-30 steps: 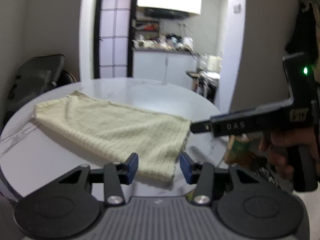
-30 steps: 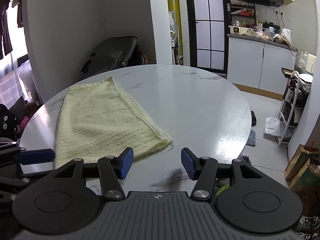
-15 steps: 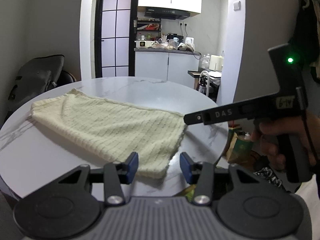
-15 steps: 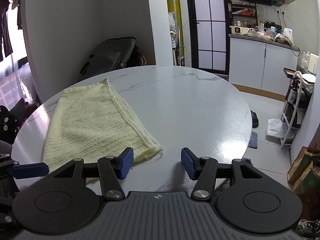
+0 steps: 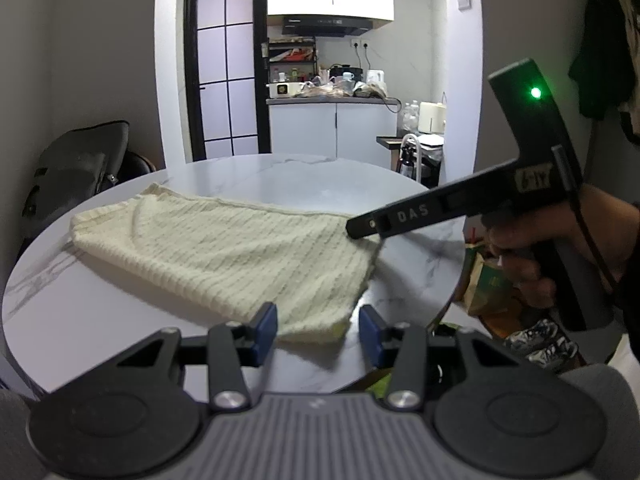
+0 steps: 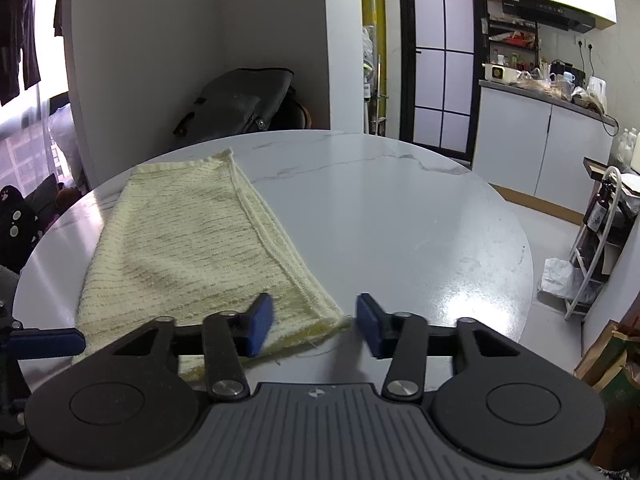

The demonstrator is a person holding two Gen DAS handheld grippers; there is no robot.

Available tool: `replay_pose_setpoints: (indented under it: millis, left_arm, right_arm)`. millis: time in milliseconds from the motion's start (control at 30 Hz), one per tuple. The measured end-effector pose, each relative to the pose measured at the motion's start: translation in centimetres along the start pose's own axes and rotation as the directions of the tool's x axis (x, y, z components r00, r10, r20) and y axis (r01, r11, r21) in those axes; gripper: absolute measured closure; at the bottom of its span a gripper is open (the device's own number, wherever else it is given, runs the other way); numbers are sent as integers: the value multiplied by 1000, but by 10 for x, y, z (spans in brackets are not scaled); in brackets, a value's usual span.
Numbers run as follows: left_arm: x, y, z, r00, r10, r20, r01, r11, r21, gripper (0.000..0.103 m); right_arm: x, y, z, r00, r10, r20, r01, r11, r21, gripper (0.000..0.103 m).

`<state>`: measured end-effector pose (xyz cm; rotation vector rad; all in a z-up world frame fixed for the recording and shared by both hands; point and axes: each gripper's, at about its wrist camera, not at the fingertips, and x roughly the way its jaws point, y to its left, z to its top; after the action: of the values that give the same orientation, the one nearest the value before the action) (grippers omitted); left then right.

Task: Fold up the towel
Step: 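Move the left gripper to the folded towel's end and close on it, then lift the towel end with the left gripper and fold it over the towel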

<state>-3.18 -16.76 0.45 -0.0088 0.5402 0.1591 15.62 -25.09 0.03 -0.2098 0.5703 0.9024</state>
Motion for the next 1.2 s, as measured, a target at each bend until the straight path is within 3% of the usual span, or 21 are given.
replay_pose_setpoints:
  millis: [233, 767, 1200]
  left_arm:
    - [-1, 3, -2, 1000, 17, 11, -17, 1000, 6, 73]
    - [-10, 31, -3, 1000, 4, 7, -4, 998, -69, 93]
    - [-33, 38, 17, 997, -55, 53, 60, 994, -89, 95]
  right_arm:
    - [-7, 10, -5, 1000, 14, 11, -13, 1000, -11, 89]
    - [-24, 35, -12, 1000, 9, 6, -9, 1000, 13, 93]
    - [-54, 42, 5, 998, 2, 63, -2, 1000, 9, 95]
